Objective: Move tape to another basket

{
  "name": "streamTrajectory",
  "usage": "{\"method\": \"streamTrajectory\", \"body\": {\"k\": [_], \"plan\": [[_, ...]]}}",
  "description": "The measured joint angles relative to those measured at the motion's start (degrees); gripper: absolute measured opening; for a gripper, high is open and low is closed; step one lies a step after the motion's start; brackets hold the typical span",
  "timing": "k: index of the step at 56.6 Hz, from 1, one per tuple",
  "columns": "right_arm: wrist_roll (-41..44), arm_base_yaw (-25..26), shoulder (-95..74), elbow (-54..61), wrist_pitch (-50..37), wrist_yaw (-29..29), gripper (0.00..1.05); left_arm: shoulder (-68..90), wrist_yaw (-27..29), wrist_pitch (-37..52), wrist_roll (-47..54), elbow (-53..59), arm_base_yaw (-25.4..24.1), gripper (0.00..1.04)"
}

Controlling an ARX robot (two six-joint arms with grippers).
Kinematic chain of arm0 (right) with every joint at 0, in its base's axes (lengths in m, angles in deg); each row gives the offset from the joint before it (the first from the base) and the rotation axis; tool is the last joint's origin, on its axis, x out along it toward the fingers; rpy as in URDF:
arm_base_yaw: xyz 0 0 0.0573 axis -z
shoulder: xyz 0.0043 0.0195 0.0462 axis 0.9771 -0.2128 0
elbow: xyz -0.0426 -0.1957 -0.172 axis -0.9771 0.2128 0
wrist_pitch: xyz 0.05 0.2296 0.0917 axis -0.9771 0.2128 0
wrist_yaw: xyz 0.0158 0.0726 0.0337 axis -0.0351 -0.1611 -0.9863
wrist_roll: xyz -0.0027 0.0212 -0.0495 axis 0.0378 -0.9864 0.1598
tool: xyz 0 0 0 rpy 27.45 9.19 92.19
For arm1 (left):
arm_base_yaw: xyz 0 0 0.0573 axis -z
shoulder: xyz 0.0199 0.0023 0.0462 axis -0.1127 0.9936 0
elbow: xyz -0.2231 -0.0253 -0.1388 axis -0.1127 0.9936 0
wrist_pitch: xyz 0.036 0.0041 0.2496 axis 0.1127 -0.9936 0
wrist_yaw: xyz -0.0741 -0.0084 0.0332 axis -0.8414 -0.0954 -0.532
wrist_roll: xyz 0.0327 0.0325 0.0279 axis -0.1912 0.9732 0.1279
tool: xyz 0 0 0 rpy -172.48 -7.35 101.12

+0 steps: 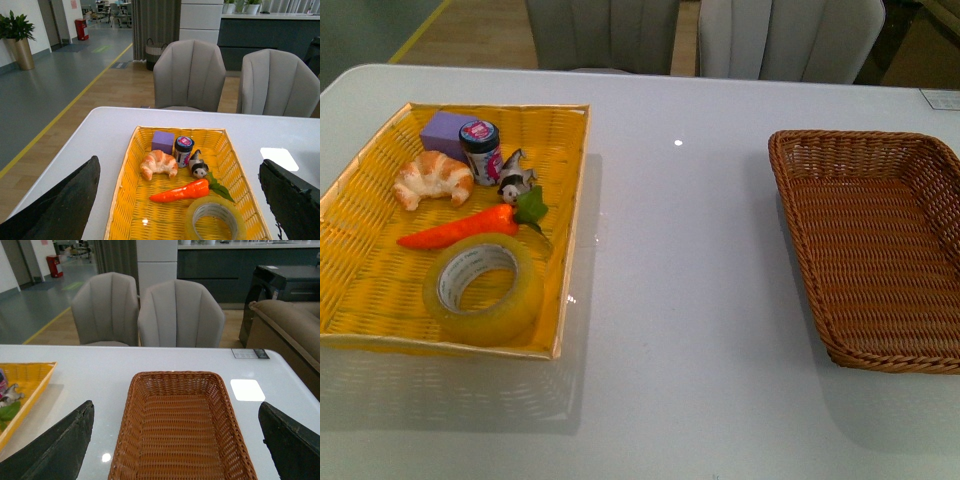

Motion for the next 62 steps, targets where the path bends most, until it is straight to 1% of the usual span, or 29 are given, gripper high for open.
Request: {"method": "streamTrajectory", "body": {"k": [33,34,36,38,40,45,55,56,58,62], "plan": [[0.00,0.00,0.00,0.00,0.00,0.00,0.96,0.07,-0.26,-0.11,0.11,-0.02,-0.07,0.96],[0.02,0.00,0.00,0.00,0.00,-0.02,0.96,1.14,-2.47,-2.10,0.94,-0.66,-0.74,0.96],[0.00,0.00,0.00,0.00,0.02,0.07,0.96,4.76,-9.11,-9.38,2.64,-3.67,-2.43,0.96],[0.02,0.00,0.00,0.00,0.02,-0.09,0.96,9.62,-13.00,-13.35,3.56,-6.25,-2.99,0.96],[0.02,0.00,0.00,0.00,0.02,-0.07,0.96,16.35,-16.46,-13.73,4.20,-8.70,-2.95,0.96],[0.02,0.00,0.02,0.00,0.02,-0.04,0.96,28.74,-17.90,-7.28,5.03,-12.70,-2.71,0.96],[0.02,0.00,0.04,0.00,0.02,-0.04,0.96,56.26,-13.27,13.07,5.66,-20.68,-1.07,0.96],[0.02,0.00,0.04,0.00,0.02,-0.04,0.96,57.86,-13.05,14.10,5.66,-21.16,-0.96,0.96],[0.02,0.00,0.04,0.00,0.02,-0.04,0.96,67.52,-11.58,19.82,5.73,-24.00,-0.39,0.96],[0.02,0.00,0.04,0.00,0.02,-0.04,0.96,78.58,-10.45,24.26,5.79,-27.34,-0.04,0.96]]}}
